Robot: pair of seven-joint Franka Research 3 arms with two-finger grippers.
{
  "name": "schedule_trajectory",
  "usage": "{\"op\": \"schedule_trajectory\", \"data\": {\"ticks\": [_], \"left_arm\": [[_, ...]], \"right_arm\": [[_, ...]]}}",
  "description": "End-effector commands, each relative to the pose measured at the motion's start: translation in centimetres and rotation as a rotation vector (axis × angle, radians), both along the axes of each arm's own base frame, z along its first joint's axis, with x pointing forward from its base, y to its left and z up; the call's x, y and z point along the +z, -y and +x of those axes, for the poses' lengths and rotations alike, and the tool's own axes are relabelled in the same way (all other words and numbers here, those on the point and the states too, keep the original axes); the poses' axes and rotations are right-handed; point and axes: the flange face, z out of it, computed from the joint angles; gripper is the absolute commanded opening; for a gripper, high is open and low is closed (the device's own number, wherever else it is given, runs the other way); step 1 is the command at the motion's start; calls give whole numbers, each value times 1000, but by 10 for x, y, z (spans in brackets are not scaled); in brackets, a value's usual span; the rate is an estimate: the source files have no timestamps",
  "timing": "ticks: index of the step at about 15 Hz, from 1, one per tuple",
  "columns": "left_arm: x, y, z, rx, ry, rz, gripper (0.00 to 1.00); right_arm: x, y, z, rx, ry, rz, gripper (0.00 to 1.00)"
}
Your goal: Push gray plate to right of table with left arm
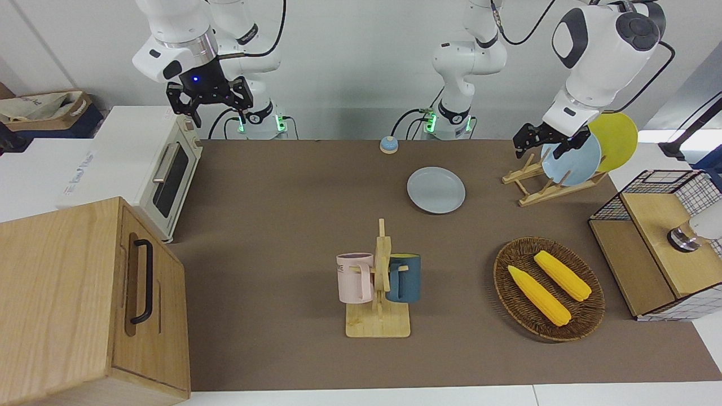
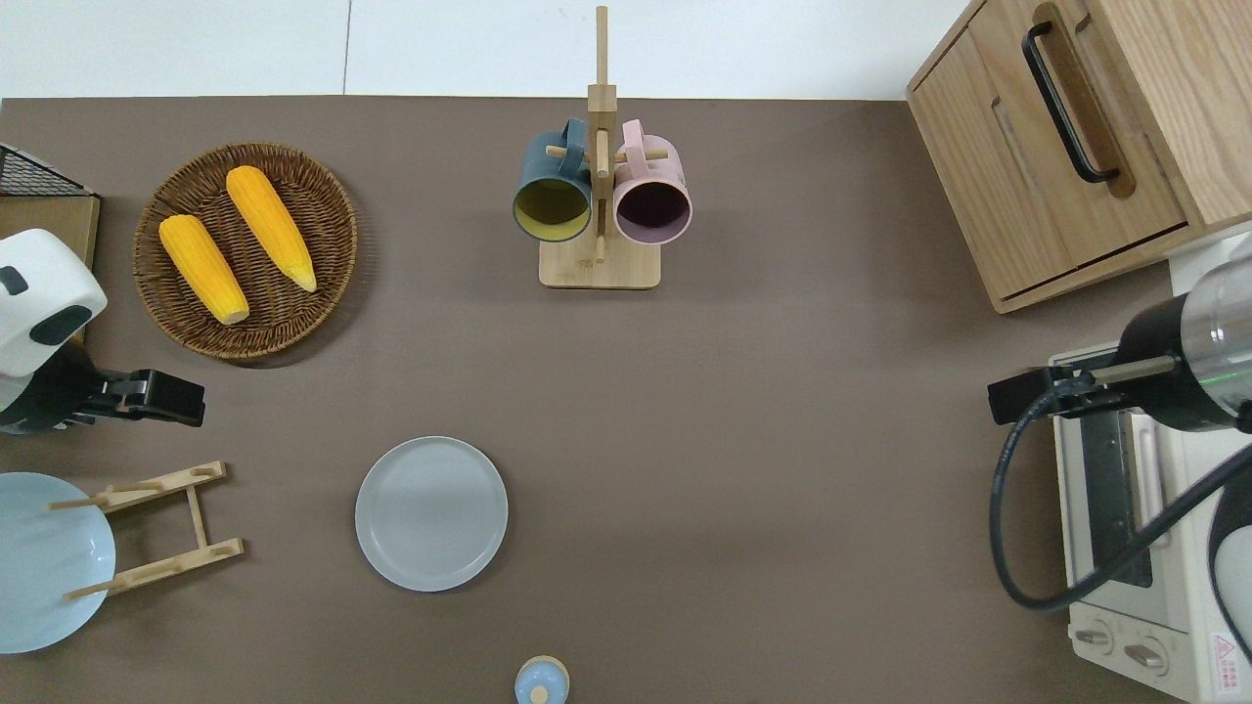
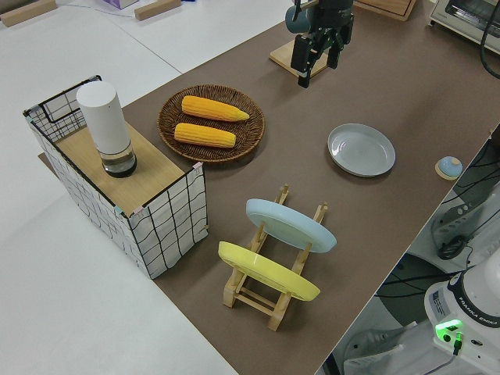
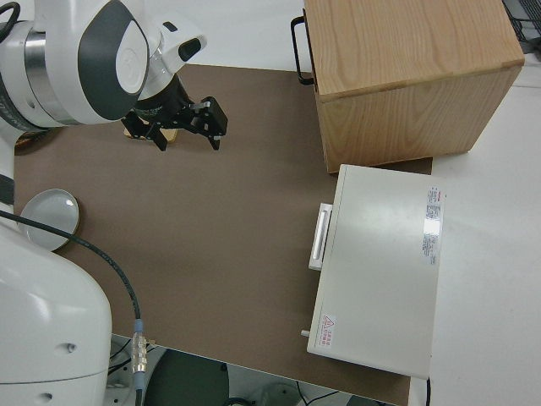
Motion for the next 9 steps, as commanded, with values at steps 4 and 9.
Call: {"op": "schedule_trajectory", "data": {"ticks": [4, 9], "left_arm": [[-5, 0, -5, 3, -16, 6, 1000], [-4, -6, -7, 16, -26, -4, 995]], "right_arm": [[4, 2, -3, -4, -4, 9, 983], [4, 2, -3, -4, -4, 9, 983]]}}
